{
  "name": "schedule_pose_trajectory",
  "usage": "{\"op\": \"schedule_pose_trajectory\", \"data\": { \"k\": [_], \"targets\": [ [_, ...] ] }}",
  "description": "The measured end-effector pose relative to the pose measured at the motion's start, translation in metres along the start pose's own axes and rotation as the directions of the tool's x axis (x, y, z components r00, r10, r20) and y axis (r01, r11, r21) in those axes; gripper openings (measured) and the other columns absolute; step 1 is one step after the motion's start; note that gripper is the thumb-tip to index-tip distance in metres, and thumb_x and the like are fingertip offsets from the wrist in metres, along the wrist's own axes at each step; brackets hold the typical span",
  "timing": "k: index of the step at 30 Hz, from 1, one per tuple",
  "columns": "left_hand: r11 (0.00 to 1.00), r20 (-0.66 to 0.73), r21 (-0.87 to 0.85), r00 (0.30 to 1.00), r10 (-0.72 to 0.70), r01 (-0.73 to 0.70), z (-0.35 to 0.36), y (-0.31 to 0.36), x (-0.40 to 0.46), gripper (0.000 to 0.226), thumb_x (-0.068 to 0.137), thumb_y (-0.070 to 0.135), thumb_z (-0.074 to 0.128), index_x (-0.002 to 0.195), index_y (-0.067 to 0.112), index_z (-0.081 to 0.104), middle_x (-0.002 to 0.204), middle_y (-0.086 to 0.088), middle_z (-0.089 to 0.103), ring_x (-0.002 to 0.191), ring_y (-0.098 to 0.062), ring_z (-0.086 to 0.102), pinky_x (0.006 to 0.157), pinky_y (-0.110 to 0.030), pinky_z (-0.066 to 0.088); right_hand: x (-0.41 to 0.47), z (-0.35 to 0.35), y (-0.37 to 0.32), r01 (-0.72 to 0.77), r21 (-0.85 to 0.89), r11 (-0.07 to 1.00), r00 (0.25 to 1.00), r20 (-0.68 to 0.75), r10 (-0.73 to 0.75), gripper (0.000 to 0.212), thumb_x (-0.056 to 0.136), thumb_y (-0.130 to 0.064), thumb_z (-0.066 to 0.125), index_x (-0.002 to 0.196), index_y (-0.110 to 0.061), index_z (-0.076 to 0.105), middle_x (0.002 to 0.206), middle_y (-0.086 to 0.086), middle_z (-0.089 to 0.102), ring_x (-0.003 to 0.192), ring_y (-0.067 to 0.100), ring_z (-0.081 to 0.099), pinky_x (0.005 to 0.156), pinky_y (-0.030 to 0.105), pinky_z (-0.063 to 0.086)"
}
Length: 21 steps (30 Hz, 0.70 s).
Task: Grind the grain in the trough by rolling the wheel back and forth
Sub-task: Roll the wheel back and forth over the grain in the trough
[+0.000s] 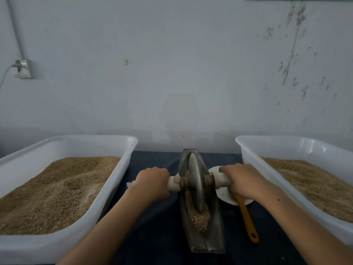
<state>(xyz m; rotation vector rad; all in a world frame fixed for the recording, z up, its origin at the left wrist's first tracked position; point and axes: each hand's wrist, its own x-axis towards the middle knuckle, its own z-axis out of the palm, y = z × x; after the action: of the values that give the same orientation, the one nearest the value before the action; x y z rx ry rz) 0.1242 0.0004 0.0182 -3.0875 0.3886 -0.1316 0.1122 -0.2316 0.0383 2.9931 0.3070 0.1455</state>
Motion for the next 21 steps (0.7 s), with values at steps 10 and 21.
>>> {"op": "schedule_pose_trajectory", "data": {
  "k": [10,21],
  "targets": [
    [1.000,-0.257,-0.021,0.966,-0.001,-0.005,0.013,0.001,0.001,0.023,0.090,0.034,0.057,0.106,0.022,0.048,0.104,0.004,0.061,0.091,-0.013,0.058,0.075,-0.025,0.041,0.009,0.027,0.001,0.023,0.016,1.000,0.948,-0.318,-0.017,0.020,0.090,-0.017,0.055,0.102,-0.029,0.043,0.106,-0.008,0.056,0.099,0.016,0.051,0.086,0.032,0.033],
    [1.000,-0.004,0.014,1.000,-0.004,0.004,-0.001,0.002,0.002,0.028,0.085,0.032,0.064,0.108,0.018,0.057,0.099,0.000,0.062,0.086,-0.014,0.057,0.078,-0.028,0.047,0.000,0.002,0.002,0.001,0.078,0.997,1.000,-0.003,-0.001,0.031,0.086,-0.015,0.060,0.114,-0.027,0.055,0.108,-0.001,0.063,0.099,0.018,0.058,0.086,0.030,0.042]
  ]
}}
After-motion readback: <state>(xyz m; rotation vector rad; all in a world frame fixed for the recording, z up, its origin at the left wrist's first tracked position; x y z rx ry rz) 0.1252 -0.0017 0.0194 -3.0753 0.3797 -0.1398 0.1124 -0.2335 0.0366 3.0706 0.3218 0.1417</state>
